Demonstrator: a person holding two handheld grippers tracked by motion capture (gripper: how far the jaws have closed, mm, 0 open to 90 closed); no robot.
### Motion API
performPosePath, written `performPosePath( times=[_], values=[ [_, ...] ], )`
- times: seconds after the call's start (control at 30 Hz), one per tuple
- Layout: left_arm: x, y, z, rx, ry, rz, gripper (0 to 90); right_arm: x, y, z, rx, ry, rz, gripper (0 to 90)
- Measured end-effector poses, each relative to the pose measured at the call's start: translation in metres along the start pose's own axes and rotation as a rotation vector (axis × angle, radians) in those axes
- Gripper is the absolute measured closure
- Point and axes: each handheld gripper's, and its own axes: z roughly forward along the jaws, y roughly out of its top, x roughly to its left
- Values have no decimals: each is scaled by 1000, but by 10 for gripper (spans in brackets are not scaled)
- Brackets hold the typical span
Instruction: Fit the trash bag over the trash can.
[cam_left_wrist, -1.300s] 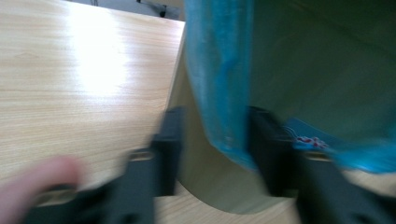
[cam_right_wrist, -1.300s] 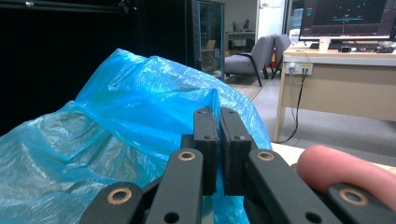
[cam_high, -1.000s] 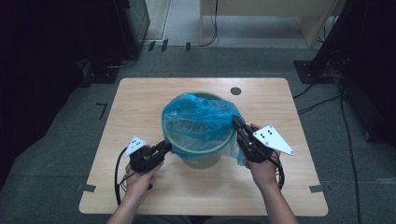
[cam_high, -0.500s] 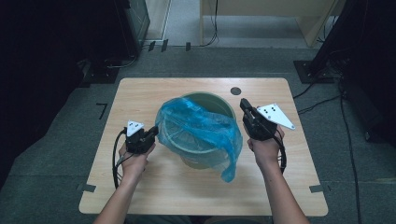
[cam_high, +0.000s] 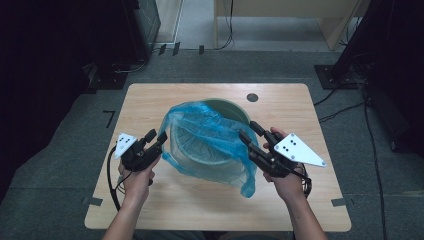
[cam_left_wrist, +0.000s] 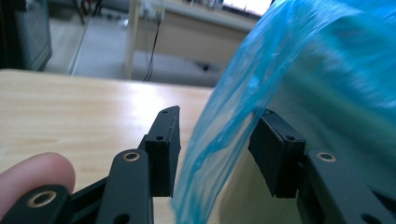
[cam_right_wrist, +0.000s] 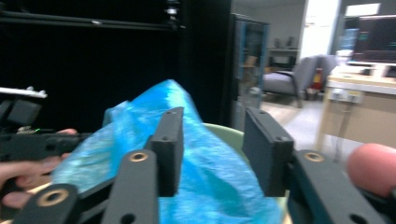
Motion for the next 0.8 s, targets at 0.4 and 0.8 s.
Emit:
performPosePath(
  times=[0.4, 0.8],
  values=[
    [-8, -6, -23, -26, -204, -33, 394, 21, -21, 8, 91, 160, -68, 397],
    [-32, -18, -22, 64, -382, 46, 449, 27, -33, 21, 144, 73, -119, 848]
  ],
)
